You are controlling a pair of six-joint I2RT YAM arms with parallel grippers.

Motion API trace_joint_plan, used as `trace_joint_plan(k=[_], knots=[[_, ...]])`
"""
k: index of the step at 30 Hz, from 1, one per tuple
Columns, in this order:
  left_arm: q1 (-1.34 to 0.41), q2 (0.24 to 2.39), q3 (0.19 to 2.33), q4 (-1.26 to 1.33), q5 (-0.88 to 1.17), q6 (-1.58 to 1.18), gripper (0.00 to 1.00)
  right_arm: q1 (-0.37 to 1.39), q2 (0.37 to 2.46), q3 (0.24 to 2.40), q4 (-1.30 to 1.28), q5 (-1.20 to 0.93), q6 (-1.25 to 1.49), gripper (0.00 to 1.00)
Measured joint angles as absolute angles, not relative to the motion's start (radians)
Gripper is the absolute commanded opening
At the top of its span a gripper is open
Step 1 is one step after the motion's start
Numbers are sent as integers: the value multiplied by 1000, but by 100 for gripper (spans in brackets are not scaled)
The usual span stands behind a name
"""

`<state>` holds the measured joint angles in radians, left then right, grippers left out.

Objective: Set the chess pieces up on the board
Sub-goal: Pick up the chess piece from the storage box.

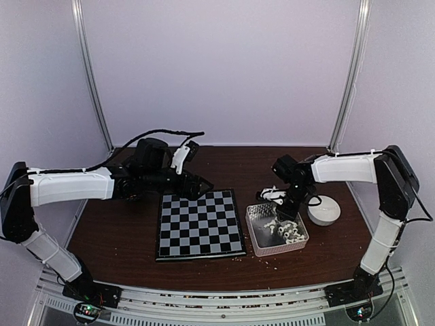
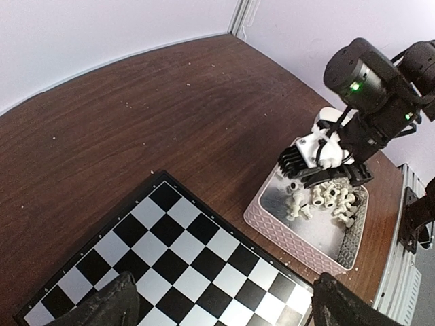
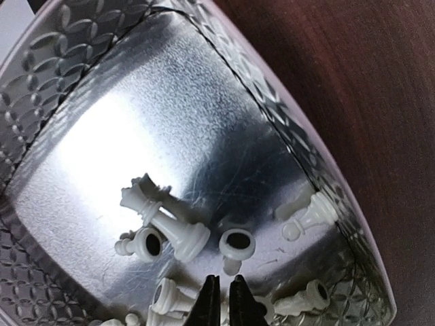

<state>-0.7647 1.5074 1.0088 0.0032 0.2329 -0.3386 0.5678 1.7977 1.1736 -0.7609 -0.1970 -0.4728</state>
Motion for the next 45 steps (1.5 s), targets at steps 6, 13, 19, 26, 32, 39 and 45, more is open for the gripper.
trace_joint_plan(k=[6,13,19,26,32,39,45], knots=[[-771,1501,986,14,247,-318,90,562,1701,1215,-868,-293,-443,4],[-818,1500,961,36,266,-287,87,562,1694,1301,-925,-376,-411,6],[-859,1488,937,73,266,-260,88,558,1695,1190,-856,-294,-415,19],[-859,1486,936,76,260,-245,88,575,1705,1129,-836,-285,-455,17],[-859,1486,936,76,254,-244,88,611,1705,1109,-828,-287,-607,19],[-859,1483,929,83,250,-249,87,614,1705,1131,-818,-290,-895,25],[-859,1453,896,82,230,-258,87,655,1705,1161,-823,-279,-1098,26]])
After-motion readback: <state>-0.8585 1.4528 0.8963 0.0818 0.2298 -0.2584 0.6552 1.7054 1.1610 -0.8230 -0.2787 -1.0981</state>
